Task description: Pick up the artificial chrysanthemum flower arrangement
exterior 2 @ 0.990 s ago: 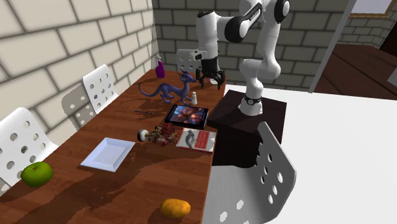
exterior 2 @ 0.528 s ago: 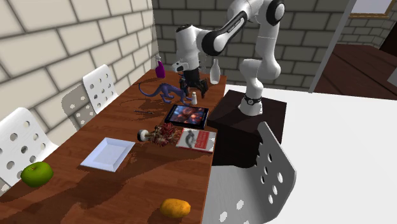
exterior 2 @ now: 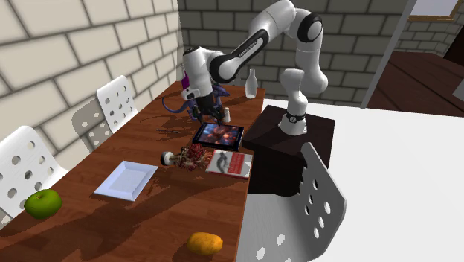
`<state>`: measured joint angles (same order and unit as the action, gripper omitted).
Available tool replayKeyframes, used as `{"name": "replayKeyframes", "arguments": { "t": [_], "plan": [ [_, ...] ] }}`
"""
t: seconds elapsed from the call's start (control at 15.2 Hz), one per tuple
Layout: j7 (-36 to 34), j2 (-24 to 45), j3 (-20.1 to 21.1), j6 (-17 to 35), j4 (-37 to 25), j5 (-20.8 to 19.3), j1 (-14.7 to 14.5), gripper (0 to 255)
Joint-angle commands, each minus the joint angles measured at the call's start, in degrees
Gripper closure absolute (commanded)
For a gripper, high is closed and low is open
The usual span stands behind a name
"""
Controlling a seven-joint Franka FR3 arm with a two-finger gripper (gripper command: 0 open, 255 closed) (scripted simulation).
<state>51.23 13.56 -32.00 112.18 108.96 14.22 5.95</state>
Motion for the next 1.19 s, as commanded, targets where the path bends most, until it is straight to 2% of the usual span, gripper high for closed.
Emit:
{"name": "replayKeyframes", "arguments": {
  "t": [0.0,0.53,0.73,0.86,1.12],
  "plan": [
    [3.74,5.64,0.35,-0.86,-4.90,3.01,2.28,0],
    [11.44,26.56,4.65,-6.50,-27.94,10.33,12.46,0],
    [12.30,35.36,6.55,-10.15,-40.09,11.80,16.76,0],
    [12.08,42.33,7.90,-13.61,-50.73,12.45,20.05,0],
    [12.32,43.73,8.25,-12.33,-50.83,12.72,20.26,0]
  ]
}}
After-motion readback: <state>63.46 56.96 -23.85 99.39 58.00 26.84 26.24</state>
